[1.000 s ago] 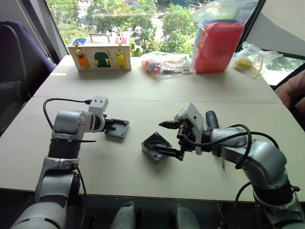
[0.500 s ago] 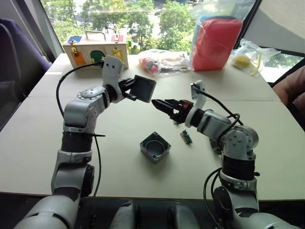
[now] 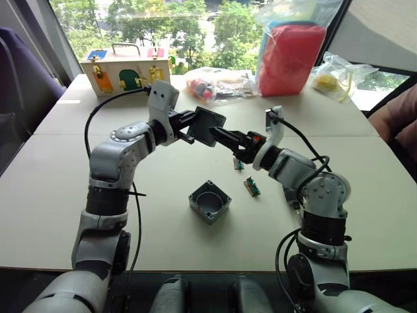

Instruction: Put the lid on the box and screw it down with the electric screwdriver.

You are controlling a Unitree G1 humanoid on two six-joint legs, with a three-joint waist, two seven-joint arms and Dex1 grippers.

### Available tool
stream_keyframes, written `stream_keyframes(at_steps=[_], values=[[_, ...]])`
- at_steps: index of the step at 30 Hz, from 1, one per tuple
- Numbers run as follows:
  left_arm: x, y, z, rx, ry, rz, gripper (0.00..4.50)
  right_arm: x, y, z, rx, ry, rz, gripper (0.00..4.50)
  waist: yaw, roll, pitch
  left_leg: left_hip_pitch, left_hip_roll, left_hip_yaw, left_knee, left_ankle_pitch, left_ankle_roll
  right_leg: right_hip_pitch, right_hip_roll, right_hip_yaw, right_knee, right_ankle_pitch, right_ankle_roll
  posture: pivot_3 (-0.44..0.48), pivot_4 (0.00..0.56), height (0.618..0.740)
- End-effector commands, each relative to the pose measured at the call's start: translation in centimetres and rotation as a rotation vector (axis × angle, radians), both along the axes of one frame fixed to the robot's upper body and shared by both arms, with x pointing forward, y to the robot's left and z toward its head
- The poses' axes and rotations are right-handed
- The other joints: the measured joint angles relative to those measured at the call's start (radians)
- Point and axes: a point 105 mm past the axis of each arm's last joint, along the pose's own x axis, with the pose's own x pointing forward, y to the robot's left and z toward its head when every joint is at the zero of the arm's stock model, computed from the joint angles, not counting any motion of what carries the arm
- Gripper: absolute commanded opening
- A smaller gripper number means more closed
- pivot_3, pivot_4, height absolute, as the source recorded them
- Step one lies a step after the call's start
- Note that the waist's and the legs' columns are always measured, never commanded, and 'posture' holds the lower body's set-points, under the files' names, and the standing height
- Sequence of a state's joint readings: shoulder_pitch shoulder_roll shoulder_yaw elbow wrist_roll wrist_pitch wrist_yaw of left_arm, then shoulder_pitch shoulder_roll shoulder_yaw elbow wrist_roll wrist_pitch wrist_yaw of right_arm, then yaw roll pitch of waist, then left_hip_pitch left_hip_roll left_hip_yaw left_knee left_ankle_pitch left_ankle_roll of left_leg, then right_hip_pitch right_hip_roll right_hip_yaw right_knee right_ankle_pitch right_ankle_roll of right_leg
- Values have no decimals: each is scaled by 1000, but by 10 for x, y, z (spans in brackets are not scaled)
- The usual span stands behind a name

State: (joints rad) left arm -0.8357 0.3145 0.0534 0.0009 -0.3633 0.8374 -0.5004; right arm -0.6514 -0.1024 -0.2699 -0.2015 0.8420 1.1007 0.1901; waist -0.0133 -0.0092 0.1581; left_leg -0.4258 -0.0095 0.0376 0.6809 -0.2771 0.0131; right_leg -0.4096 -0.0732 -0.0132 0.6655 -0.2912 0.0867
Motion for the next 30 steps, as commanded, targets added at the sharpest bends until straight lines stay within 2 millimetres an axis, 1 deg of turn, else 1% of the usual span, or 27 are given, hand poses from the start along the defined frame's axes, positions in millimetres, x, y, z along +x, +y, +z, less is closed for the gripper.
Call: stream_keyframes(at_steps=[1,2,3,5,6,7,8,10,15,16,17,20,21,22,24,25,26,27,28,30], values=[[-4,-1,16,-17,-64,-20,0,-5,2,17,41,-62,8,3451,1,0,0,0,0,0,0,0,0,0,0,0,0,0,0,0,150,740],[-5,-1,17,-20,-64,-22,0,-5,2,16,42,-61,9,3156,1,0,0,0,0,0,0,0,0,0,0,0,0,0,0,0,150,740],[-5,-2,17,-24,-64,-24,0,-5,2,15,45,-58,9,2706,1,0,0,0,0,0,0,0,0,0,0,0,0,0,0,0,150,740],[-6,-4,18,-29,-65,-31,0,-6,3,15,51,-55,11,2012,0,0,0,0,0,0,0,0,0,0,0,0,0,0,0,0,150,740],[-6,-4,19,-31,-66,-35,0,-6,3,15,54,-55,12,1560,0,0,0,0,0,0,0,0,0,0,0,0,0,0,0,0,150,740],[-7,-5,19,-33,-66,-39,0,-6,3,15,57,-54,12,1224,0,0,0,0,0,0,0,0,0,0,0,0,0,0,0,0,150,740],[-8,-5,19,-36,-67,-44,0,-6,4,15,61,-52,12,736,0,0,0,0,0,0,0,0,0,0,0,0,0,0,0,0,150,740],[-9,-6,20,-39,-68,-50,0,-6,4,14,66,-48,11,130,0,0,0,0,0,0,0,0,0,0,0,0,0,0,0,0,150,740],[-11,-3,22,-47,-71,-62,0,-6,6,14,85,-38,14,134,0,0,0,0,0,0,0,0,1,0,0,0,0,0,0,0,150,740],[-11,-2,23,-45,-74,-63,676,-6,6,14,87,-38,15,134,0,0,0,0,0,0,0,0,1,0,0,0,0,0,0,0,150,740],[-11,0,24,-56,-73,-73,914,-6,6,15,88,-40,17,134,0,0,0,0,0,0,0,0,1,0,0,0,0,0,0,0,150,740],[-13,7,31,-98,-69,-105,2127,-7,6,16,89,-45,21,134,-1,0,0,0,0,0,0,0,1,0,0,0,0,0,0,0,150,740],[-14,8,32,-104,-69,-108,2413,-7,6,16,88,-46,21,134,-1,0,0,0,0,0,0,0,1,0,0,0,0,0,0,0,150,740],[-14,12,35,-119,-68,-113,2915,-7,6,16,85,-49,19,134,-1,0,0,0,0,0,0,0,1,0,0,0,0,0,0,0,150,740],[-19,21,37,-139,-37,-136,3586,-6,4,17,62,-65,-2,134,-1,0,0,0,0,0,0,-1,1,0,0,0,0,0,0,0,150,740],[-23,27,37,-140,-11,-158,4005,-4,-1,17,15,-98,-43,134,-2,0,0,0,0,0,0,-1,1,0,0,0,0,0,0,0,150,740],[-25,30,37,-138,7,-174,4285,-3,-4,18,-19,-123,-72,134,-4,0,0,0,0,0,0,-1,1,0,0,0,0,0,0,0,150,740],[-28,37,37,-134,27,-184,4409,0,-10,20,-58,-160,-118,134,-4,0,0,0,0,0,0,-1,1,0,0,0,0,0,0,0,150,740],[-30,45,37,-131,47,-187,4409,1,-18,24,-124,-227,-176,134,-3,0,0,0,0,0,0,-1,1,0,0,0,0,0,0,0,150,740],[-30,58,38,-142,79,-179,4409,-3,-27,28,-298,-385,-245,134,-1,1,0,0,0,0,0,-1,2,0,0,0,-1,0,0,0,150,740]])
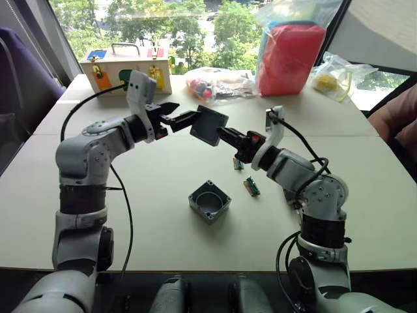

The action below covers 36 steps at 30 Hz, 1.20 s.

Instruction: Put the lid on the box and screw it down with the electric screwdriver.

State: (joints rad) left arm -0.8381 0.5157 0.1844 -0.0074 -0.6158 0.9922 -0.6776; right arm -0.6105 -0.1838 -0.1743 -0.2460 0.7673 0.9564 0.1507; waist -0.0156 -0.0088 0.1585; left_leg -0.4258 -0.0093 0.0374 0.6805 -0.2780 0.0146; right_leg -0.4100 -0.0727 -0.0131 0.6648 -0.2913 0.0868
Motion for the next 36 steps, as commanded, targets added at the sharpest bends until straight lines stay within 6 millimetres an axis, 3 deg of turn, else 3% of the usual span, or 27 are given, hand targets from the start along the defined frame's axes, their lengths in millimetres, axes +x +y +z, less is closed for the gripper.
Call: stream_keyframes(at_steps=[1,4,7,10,13,17,24,29,36], values=[[-5,20,16,-52,13,-15,4409,-13,-15,27,-296,-366,-129,134,4,0,0,0,0,0,0,0,0,0,0,0,0,0,0,0,150,740],[-1,25,16,-89,35,5,3751,-31,-20,35,-692,-754,-203,134,6,0,0,0,-1,0,0,0,1,1,0,0,-1,0,0,0,150,740],[-1,18,8,-92,59,-23,2456,-55,-16,17,-1058,-1082,-126,134,4,-1,1,0,-1,0,1,0,1,1,1,0,-1,-1,1,0,150,740],[-3,4,0,-84,75,-69,1268,-71,-18,-6,-1235,-1236,-85,134,4,-2,1,1,0,0,0,2,-4,1,1,1,-1,-1,2,0,150,740],[-6,-10,-6,-75,88,-119,120,-87,-11,-26,-1302,-1325,-39,134,3,-2,1,1,0,0,1,3,-5,1,1,2,0,-1,2,0,150,740],[-14,-29,-16,-3,92,-207,48,-99,-1,-46,-1340,-1362,-8,134,4,-2,1,1,1,0,1,4,-6,1,2,2,0,-1,2,0,150,740],[-43,-54,-37,187,84,-421,48,-104,10,-68,-1394,-1310,44,134,5,-2,1,2,1,0,1,4,-6,3,3,2,0,-1,1,0,150,740],[-50,-56,-50,274,90,-481,48,-107,20,-73,-1403,-1297,58,134,6,-2,1,3,1,0,1,4,-6,3,6,3,0,-1,1,0,150,740],[-51,-53,-67,340,121,-521,48,-111,18,-84,-1470,-1298,30,134,6,-2,1,3,1,0,1,4,-6,3,6,3,0,-1,1,0,150,740]])
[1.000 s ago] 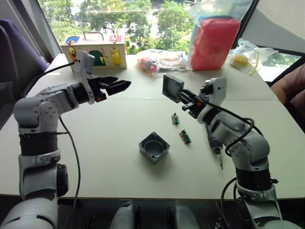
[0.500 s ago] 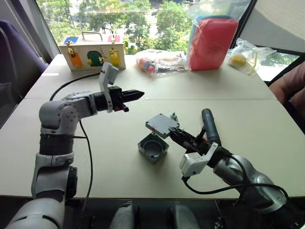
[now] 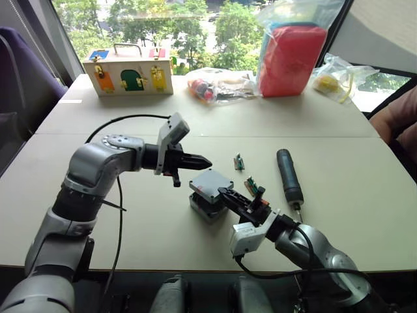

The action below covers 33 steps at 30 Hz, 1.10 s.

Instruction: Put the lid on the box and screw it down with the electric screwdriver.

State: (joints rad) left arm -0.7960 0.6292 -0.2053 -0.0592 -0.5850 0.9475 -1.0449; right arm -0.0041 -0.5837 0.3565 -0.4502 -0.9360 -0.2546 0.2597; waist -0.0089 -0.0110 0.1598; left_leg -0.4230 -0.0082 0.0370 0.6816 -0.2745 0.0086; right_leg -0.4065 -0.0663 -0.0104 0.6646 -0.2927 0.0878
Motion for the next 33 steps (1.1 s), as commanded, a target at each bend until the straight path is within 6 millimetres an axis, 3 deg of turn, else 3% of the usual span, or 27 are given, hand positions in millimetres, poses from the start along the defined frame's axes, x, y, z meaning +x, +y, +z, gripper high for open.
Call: stream_keyframes(at_steps=[1,11,33], values=[[-3,0,-4,28,-21,-37,48,-5,3,14,23,-77,7,134,-1,0,0,0,0,0,0,0,0,0,0,0,0,0,0,0,150,740],[-10,-3,-28,95,-18,-108,48,-10,4,9,4,-103,0,134,-1,0,0,0,1,0,0,0,0,0,1,0,0,0,0,0,150,740],[-10,-3,-29,98,-26,-104,48,-22,9,1,9,-84,26,134,-1,0,0,1,1,0,1,0,0,0,1,0,1,0,0,0,150,740]])
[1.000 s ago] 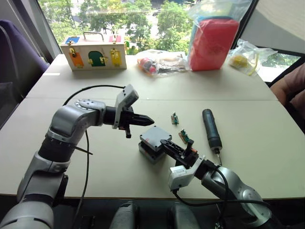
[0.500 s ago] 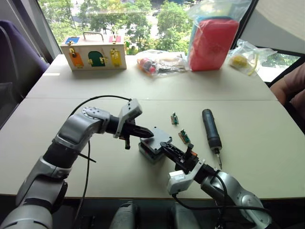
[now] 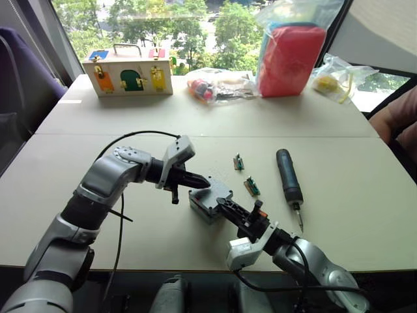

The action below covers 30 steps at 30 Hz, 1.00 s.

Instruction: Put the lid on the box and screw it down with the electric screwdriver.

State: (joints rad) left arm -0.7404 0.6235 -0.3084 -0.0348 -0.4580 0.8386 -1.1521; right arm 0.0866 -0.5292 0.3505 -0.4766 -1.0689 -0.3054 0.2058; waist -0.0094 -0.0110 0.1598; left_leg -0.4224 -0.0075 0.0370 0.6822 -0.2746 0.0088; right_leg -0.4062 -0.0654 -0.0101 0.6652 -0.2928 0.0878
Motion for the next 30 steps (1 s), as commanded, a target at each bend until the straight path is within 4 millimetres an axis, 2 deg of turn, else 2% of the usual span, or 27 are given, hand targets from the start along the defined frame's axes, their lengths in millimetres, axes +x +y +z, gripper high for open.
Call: stream_keyframes(at_steps=[1,8,14,18,23,30], values=[[-3,0,6,0,-39,-19,48,-6,3,9,24,-33,20,134,-1,0,0,0,0,0,0,0,0,0,0,0,0,0,0,0,150,740],[-7,-2,1,22,-51,-37,48,-4,5,6,19,-24,19,134,1,0,0,1,0,0,0,0,0,1,0,0,0,0,0,0,150,740],[-3,-2,7,6,-56,-23,48,-1,5,20,55,-96,12,134,0,0,0,2,0,0,0,0,0,2,1,0,0,0,0,0,150,740],[0,-2,10,-2,-60,-15,48,1,6,21,64,-101,6,134,0,0,0,2,0,0,0,0,0,2,1,0,0,0,0,0,150,740],[-2,-2,10,1,-59,-20,48,3,8,13,46,-67,6,134,0,0,0,2,0,0,0,0,0,2,1,0,0,0,0,0,150,740],[-6,-2,-7,64,-71,-44,48,-2,5,2,28,-23,6,134,0,0,0,2,0,0,0,0,0,2,1,0,0,0,0,0,150,740]])
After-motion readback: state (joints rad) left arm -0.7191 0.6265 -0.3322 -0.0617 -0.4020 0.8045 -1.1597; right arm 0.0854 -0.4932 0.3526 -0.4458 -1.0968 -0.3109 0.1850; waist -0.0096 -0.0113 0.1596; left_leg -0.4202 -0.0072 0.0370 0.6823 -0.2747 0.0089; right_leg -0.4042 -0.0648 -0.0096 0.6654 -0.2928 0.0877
